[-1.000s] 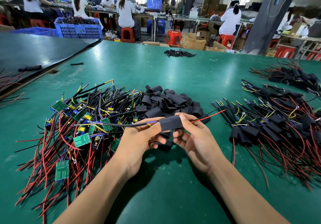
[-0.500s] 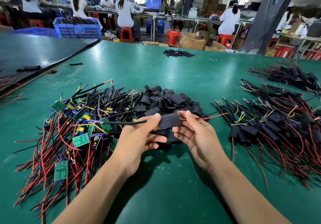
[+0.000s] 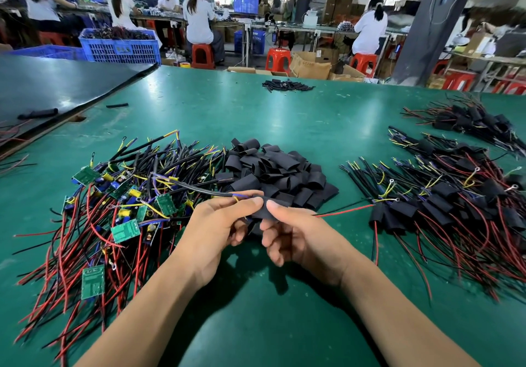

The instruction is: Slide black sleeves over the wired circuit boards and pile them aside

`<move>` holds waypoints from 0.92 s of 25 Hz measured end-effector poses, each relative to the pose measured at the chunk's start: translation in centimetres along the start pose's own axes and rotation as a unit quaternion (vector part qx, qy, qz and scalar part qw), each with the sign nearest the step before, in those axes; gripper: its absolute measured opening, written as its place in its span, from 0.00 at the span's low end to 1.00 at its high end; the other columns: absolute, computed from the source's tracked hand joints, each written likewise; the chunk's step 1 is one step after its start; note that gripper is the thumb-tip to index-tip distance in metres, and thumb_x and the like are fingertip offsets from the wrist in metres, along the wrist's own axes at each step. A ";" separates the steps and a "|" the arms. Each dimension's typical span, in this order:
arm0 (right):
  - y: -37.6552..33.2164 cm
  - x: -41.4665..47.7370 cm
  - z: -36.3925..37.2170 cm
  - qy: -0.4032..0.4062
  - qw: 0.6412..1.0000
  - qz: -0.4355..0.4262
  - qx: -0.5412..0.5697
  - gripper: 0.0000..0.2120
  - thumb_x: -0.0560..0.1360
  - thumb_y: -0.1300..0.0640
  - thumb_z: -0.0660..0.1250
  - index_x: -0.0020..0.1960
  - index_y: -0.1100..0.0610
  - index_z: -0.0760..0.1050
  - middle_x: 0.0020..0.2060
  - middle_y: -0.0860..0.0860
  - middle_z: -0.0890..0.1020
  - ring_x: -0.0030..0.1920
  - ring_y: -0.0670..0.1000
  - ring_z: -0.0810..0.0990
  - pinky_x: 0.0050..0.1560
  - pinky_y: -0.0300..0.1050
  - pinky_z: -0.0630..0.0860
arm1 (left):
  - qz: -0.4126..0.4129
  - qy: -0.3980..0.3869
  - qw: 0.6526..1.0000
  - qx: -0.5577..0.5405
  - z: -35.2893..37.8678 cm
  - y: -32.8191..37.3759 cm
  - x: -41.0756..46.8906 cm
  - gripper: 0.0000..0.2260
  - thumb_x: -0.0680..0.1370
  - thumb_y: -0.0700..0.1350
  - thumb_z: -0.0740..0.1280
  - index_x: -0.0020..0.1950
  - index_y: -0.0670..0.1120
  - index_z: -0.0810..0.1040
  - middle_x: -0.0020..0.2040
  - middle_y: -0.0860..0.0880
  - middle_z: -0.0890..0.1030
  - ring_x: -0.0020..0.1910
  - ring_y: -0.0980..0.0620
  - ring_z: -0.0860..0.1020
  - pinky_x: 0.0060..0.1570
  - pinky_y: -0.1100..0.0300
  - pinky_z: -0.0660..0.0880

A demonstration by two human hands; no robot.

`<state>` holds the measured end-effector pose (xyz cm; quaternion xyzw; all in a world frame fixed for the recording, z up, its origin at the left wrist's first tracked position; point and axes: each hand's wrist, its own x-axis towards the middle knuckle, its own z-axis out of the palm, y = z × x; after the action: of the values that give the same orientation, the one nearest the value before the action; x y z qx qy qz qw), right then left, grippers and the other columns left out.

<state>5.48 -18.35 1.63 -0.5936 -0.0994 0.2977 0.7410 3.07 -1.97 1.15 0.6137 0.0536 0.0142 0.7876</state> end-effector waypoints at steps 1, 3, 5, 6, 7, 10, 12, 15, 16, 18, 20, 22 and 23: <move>0.1 0.0 0.3 -0.016 1.000 0.008 -0.001 0.18 0.72 0.41 0.70 0.40 0.57 0.80 0.31 0.55 0.80 0.25 0.51 0.76 0.27 0.40 0.71 | 0.004 -0.018 1.000 0.005 0.1 0.0 -0.1 0.12 0.73 0.46 0.72 0.54 0.43 0.85 0.33 0.47 0.77 0.28 0.52 0.66 0.27 0.63 0.61; 0.3 0.0 1.1 -0.024 1.000 0.008 0.012 0.21 0.72 0.38 0.68 0.36 0.55 0.80 0.29 0.54 0.78 0.23 0.51 0.72 0.24 0.40 0.67 | 0.014 -0.040 0.999 0.003 0.4 0.1 -0.2 0.13 0.74 0.49 0.71 0.55 0.44 0.84 0.31 0.47 0.75 0.28 0.51 0.67 0.28 0.61 0.59; 0.4 0.1 1.9 -0.004 0.999 -0.010 0.042 0.21 0.72 0.37 0.65 0.34 0.54 0.79 0.27 0.53 0.76 0.22 0.50 0.70 0.23 0.40 0.64 | 0.024 -0.043 0.999 -0.004 0.5 0.2 -0.3 0.13 0.77 0.51 0.68 0.53 0.44 0.84 0.30 0.46 0.74 0.28 0.50 0.68 0.29 0.60 0.59; 0.4 0.1 2.2 0.010 0.998 -0.023 0.064 0.21 0.72 0.38 0.64 0.34 0.54 0.79 0.27 0.52 0.75 0.22 0.49 0.69 0.23 0.39 0.63 | 0.027 -0.042 0.999 -0.005 0.5 0.2 -0.3 0.13 0.77 0.52 0.67 0.50 0.44 0.84 0.31 0.45 0.75 0.28 0.49 0.67 0.28 0.60 0.59; 0.2 0.2 2.3 0.027 0.994 -0.038 0.096 0.20 0.72 0.38 0.64 0.34 0.54 0.79 0.27 0.52 0.75 0.22 0.49 0.69 0.23 0.38 0.63 | 0.027 -0.034 0.999 -0.009 0.5 0.2 -0.3 0.14 0.77 0.53 0.67 0.47 0.44 0.84 0.33 0.45 0.77 0.28 0.49 0.67 0.28 0.60 0.59; -0.8 0.4 1.4 0.101 0.959 -0.094 0.247 0.20 0.74 0.39 0.64 0.36 0.55 0.79 0.28 0.51 0.74 0.21 0.47 0.67 0.24 0.37 0.61 | 0.008 0.015 0.999 -0.030 0.5 -0.1 0.0 0.14 0.74 0.53 0.69 0.49 0.44 0.85 0.37 0.48 0.80 0.26 0.53 0.65 0.27 0.63 0.59; -1.2 0.5 0.1 0.162 0.919 -0.134 0.335 0.20 0.78 0.41 0.62 0.40 0.56 0.78 0.30 0.51 0.75 0.21 0.47 0.66 0.23 0.37 0.62 | 0.002 0.033 0.999 -0.012 0.5 -0.4 0.0 0.11 0.77 0.50 0.69 0.51 0.44 0.85 0.36 0.49 0.80 0.25 0.54 0.65 0.26 0.66 0.60; -1.2 0.4 -2.2 0.260 0.858 -0.156 0.414 0.20 0.80 0.40 0.59 0.46 0.56 0.79 0.32 0.51 0.77 0.23 0.48 0.67 0.24 0.35 0.65 | 0.008 0.044 0.999 0.017 0.3 -0.8 0.1 0.08 0.79 0.45 0.69 0.49 0.43 0.85 0.36 0.49 0.81 0.25 0.54 0.66 0.25 0.66 0.61; -1.2 0.3 -2.8 0.283 0.843 -0.153 0.430 0.21 0.80 0.39 0.59 0.48 0.56 0.79 0.33 0.52 0.77 0.23 0.48 0.68 0.25 0.35 0.66 | 0.009 0.048 0.999 0.024 0.3 -1.0 0.2 0.07 0.79 0.44 0.69 0.49 0.43 0.85 0.36 0.49 0.81 0.25 0.54 0.66 0.25 0.65 0.61; -1.2 0.3 -3.8 0.316 0.828 -0.138 0.442 0.20 0.79 0.40 0.61 0.50 0.57 0.76 0.34 0.54 0.78 0.25 0.49 0.69 0.26 0.36 0.66 | 0.007 0.055 0.998 0.035 0.2 -1.1 0.2 0.06 0.78 0.44 0.69 0.48 0.43 0.85 0.36 0.49 0.81 0.25 0.54 0.66 0.25 0.65 0.62; -1.1 0.4 -4.0 0.332 0.835 -0.124 0.421 0.14 0.80 0.46 0.63 0.53 0.58 0.74 0.37 0.54 0.80 0.25 0.48 0.71 0.26 0.36 0.68 | 0.006 0.062 0.997 0.040 0.2 -1.2 0.3 0.06 0.79 0.43 0.69 0.47 0.44 0.85 0.35 0.49 0.81 0.24 0.54 0.66 0.24 0.65 0.62; -0.9 0.6 -3.8 0.336 0.851 -0.117 0.387 0.10 0.82 0.52 0.62 0.57 0.59 0.74 0.41 0.55 0.81 0.25 0.48 0.74 0.26 0.36 0.72 | 0.006 0.068 0.997 0.043 0.1 -1.2 0.3 0.06 0.79 0.42 0.68 0.47 0.44 0.85 0.35 0.49 0.81 0.24 0.53 0.66 0.24 0.65 0.62; -0.8 0.8 -3.6 0.338 0.857 -0.117 0.370 0.10 0.82 0.54 0.61 0.59 0.59 0.73 0.42 0.55 0.82 0.27 0.48 0.76 0.27 0.37 0.75 | 0.006 0.070 0.996 0.046 0.2 -1.2 0.2 0.06 0.79 0.41 0.68 0.46 0.44 0.85 0.34 0.49 0.81 0.24 0.53 0.66 0.24 0.65 0.62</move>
<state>8.15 -20.94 1.29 -0.3233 0.2060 0.0048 0.9236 3.27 -2.41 -0.01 0.6471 0.1058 0.0593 0.7527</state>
